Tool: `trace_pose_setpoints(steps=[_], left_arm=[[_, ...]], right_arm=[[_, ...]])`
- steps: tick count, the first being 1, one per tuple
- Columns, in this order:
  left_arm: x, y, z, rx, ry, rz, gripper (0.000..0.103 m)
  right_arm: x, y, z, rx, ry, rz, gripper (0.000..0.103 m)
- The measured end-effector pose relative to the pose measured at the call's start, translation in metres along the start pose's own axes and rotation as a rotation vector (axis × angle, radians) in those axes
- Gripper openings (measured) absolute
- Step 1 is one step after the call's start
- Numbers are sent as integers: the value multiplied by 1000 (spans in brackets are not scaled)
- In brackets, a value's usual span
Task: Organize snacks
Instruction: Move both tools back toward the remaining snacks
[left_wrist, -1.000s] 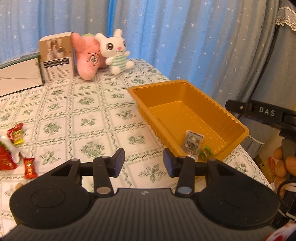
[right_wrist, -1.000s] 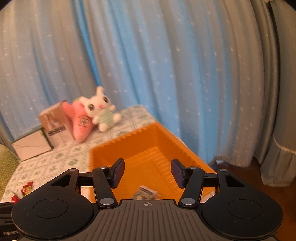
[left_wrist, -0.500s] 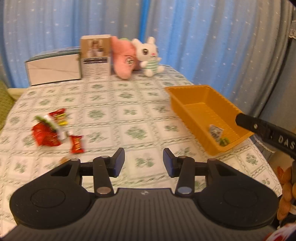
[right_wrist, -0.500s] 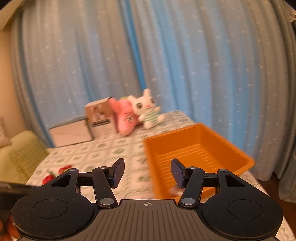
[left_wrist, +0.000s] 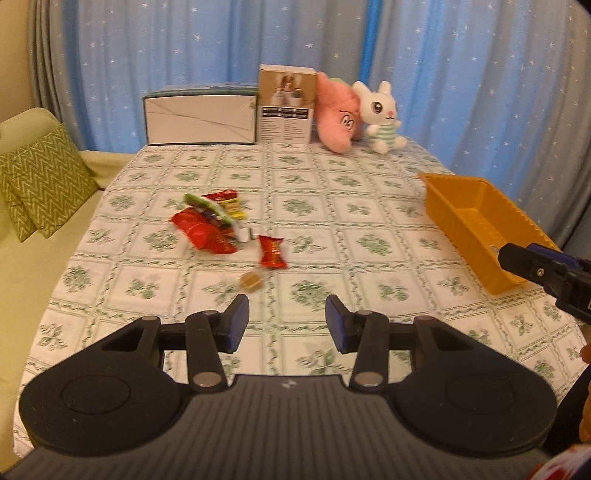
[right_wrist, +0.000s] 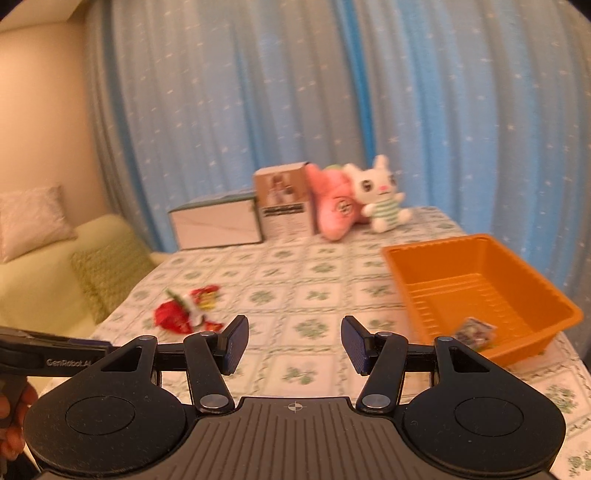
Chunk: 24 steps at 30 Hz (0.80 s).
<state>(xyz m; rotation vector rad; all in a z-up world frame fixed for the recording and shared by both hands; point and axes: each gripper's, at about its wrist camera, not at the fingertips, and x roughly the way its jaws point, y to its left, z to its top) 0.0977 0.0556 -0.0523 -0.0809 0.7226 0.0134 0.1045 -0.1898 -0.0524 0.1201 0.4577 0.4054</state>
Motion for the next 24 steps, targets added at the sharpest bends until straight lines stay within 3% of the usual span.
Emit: trace_pose_setpoints(steps=[9, 24], left_arm=[[15, 30, -5, 60, 29, 36, 41], [85, 46, 3, 257, 36, -97, 41]], right_arm=[[35, 26, -10, -53, 108, -1, 56], [99, 33, -17, -81, 199, -4, 56]])
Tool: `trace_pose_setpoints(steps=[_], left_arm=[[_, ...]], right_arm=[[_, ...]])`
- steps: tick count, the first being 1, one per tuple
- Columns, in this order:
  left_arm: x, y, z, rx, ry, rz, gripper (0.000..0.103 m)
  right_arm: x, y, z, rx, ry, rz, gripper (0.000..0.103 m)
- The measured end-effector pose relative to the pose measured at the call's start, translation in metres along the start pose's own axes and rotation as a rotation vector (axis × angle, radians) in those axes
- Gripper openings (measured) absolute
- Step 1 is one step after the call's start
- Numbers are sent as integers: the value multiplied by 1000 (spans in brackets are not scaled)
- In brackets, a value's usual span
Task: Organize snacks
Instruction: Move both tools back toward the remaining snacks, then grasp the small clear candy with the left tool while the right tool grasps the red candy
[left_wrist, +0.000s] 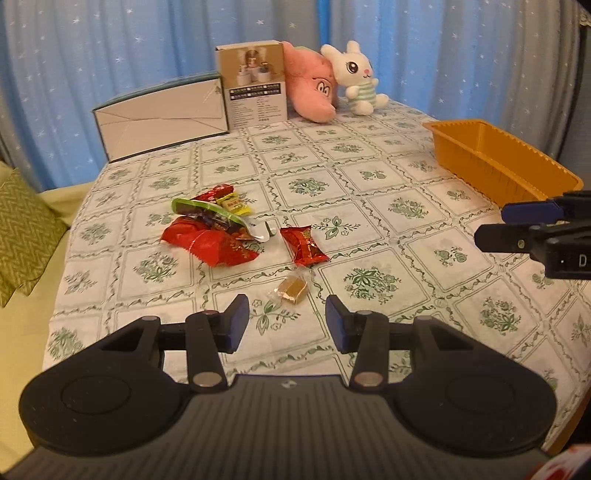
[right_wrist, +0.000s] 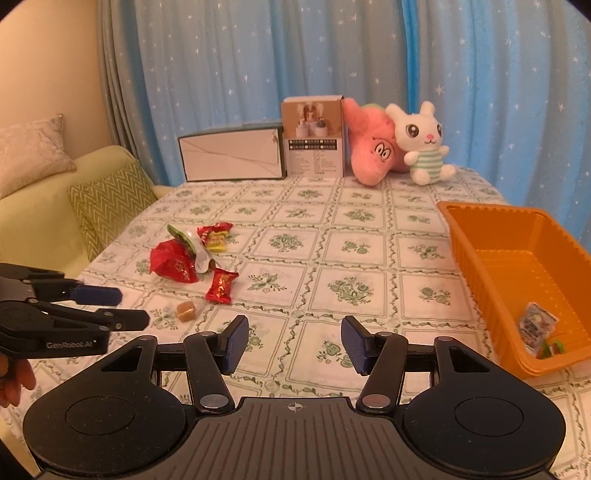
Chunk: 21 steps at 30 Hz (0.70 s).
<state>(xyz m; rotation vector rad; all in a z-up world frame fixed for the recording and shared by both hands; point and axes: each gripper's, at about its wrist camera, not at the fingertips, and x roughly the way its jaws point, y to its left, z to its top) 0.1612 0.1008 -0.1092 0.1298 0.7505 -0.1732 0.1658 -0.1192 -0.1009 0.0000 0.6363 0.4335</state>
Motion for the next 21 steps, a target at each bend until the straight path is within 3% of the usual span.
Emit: trace_pose_setpoints(steps=[10, 21], left_arm=[[51, 6, 9, 121, 26, -37, 41], [73, 14, 13, 99, 66, -89, 40]], right_arm=[[38, 1, 3, 11, 51, 0, 56], [56, -4, 5, 42, 73, -10, 56]])
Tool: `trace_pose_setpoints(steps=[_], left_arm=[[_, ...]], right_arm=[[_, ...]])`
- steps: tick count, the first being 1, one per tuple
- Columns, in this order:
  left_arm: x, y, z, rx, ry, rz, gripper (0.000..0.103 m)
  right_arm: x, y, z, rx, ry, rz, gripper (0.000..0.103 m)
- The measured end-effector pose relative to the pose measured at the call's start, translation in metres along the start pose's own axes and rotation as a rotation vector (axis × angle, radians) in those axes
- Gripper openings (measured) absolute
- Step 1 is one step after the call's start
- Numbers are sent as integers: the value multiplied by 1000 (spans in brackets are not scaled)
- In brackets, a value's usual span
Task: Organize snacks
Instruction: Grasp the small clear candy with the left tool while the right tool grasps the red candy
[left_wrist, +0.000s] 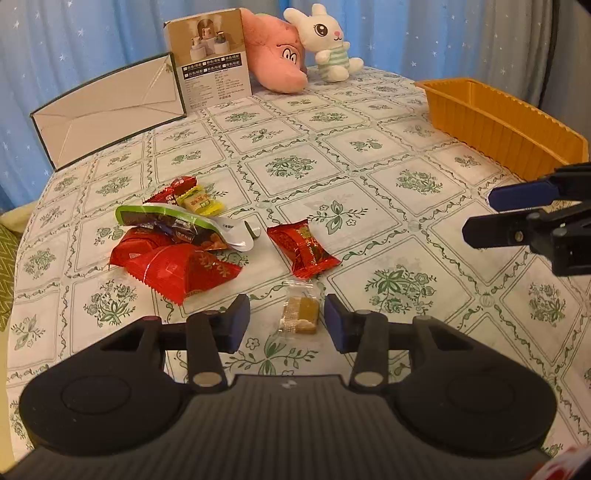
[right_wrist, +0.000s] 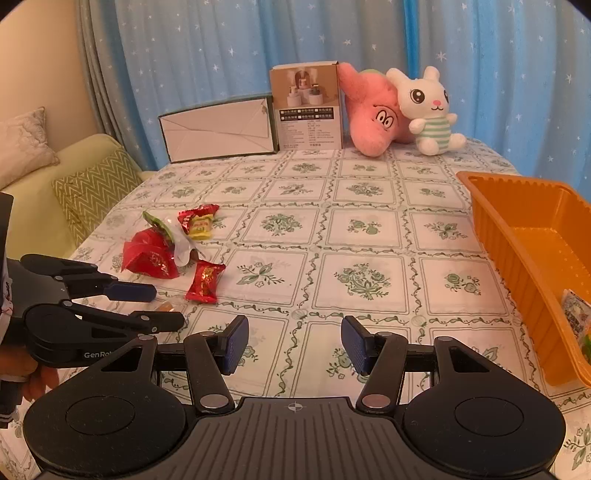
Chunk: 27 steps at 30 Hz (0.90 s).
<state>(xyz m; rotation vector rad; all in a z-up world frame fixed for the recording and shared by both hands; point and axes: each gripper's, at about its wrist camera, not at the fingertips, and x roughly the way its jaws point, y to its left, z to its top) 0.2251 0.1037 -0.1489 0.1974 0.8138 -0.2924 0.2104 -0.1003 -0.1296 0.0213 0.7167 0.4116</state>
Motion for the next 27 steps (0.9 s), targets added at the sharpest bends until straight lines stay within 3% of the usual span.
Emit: trace_pose_setpoints(steps=[4, 7, 18, 27], left_arm=[[-2, 3, 0, -62, 12, -23, 20], [-7, 5, -2, -88, 30, -13, 19], [-37, 30, -11, -211, -6, 151, 19], [-37, 40, -13, -273, -4, 157, 19]], right_arm=[[4, 4, 1, -3, 2, 8, 56], [6, 8, 2, -16, 0, 14, 56], [35, 41, 14, -81, 3, 107, 56], [78, 61, 26, -92, 23, 128, 55]])
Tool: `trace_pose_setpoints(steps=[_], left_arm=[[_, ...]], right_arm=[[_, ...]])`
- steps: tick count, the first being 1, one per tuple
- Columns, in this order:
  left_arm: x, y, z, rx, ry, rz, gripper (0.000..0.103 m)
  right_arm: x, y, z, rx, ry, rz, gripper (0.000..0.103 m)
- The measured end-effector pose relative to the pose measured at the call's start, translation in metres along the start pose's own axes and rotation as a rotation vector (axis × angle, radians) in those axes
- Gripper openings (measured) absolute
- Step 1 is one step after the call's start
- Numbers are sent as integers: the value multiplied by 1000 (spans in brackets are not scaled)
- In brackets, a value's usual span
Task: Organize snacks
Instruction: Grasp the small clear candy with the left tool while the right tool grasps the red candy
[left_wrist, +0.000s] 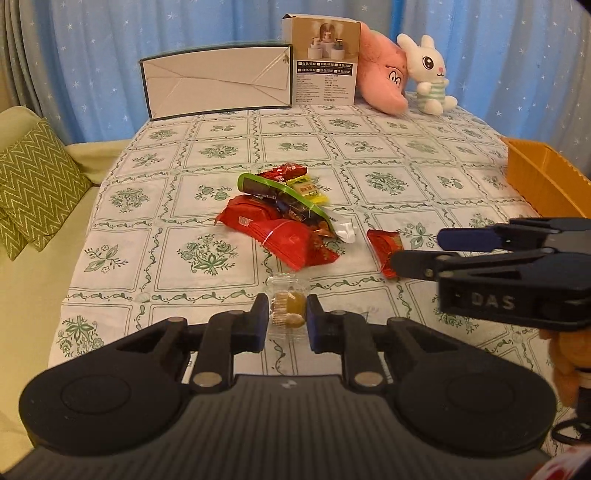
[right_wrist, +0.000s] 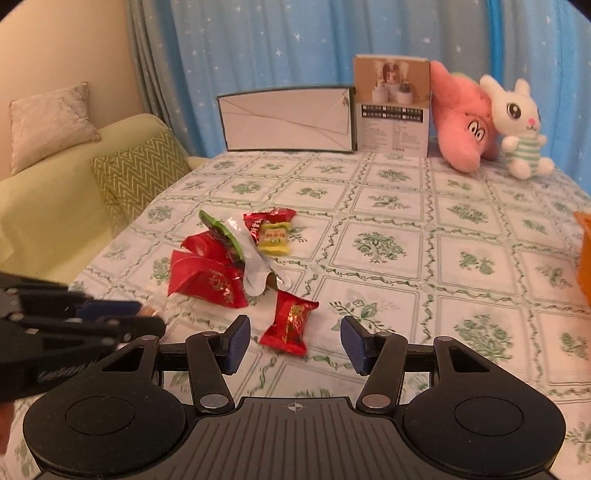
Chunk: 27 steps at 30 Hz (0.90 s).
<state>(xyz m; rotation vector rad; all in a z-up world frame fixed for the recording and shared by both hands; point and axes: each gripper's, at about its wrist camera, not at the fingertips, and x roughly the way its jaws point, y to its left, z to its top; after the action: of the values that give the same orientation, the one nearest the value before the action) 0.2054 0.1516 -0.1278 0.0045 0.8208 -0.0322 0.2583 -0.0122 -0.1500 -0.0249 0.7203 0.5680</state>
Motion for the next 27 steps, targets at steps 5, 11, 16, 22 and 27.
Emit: trace_pose_setpoints(steps=[5, 11, 16, 22, 27], left_arm=[[1, -1, 2, -13, 0, -11, 19], [2, -3, 2, -24, 1, -15, 19], [3, -6, 2, -18, 7, -16, 19], [0, -10, 3, -15, -6, -19, 19], [-15, -22, 1, -18, -33, -36, 19]], right_arm=[[18, -3, 3, 25, -1, 9, 48], [30, 0, 3, -3, -2, 4, 36], [30, 4, -1, -37, -4, -17, 22], [7, 0, -3, -32, -23, -32, 22], [-26, -7, -6, -27, -48, -62, 22]])
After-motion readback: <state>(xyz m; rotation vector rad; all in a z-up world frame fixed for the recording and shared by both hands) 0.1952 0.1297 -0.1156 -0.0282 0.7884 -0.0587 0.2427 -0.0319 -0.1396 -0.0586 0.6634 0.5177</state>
